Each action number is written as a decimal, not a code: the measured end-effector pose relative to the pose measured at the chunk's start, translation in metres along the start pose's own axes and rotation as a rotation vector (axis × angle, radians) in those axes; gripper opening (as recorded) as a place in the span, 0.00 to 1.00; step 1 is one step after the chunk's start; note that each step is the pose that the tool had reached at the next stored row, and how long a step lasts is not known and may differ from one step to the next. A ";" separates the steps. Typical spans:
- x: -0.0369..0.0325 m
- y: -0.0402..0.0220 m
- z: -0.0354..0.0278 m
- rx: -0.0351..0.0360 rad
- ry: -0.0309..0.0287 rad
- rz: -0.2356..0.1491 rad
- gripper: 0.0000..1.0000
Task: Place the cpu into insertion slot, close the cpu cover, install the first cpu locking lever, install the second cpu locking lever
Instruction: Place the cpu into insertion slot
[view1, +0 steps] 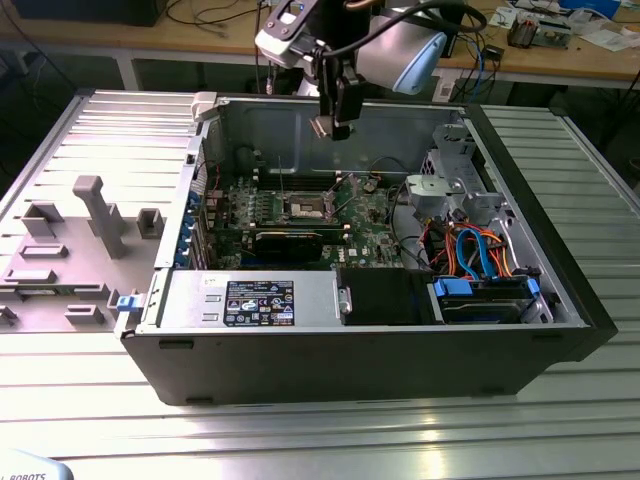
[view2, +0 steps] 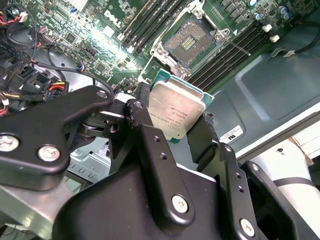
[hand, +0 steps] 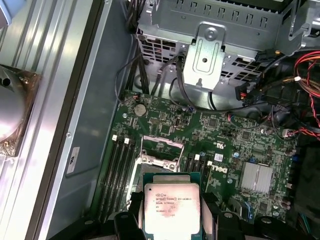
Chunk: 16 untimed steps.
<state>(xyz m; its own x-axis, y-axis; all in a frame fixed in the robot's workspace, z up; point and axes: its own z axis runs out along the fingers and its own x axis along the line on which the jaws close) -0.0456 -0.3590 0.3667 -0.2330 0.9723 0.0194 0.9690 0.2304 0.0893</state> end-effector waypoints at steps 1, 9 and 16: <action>0.0000 0.0000 0.0000 -0.0002 -0.0006 0.007 0.55; 0.0000 0.0000 0.0001 -0.0010 -0.0043 0.048 0.55; 0.0000 0.0000 0.0001 -0.0016 -0.0076 0.085 0.55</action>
<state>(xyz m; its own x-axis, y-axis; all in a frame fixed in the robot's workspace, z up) -0.0456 -0.3590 0.3666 -0.1494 0.9886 0.0193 0.9851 0.1471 0.0893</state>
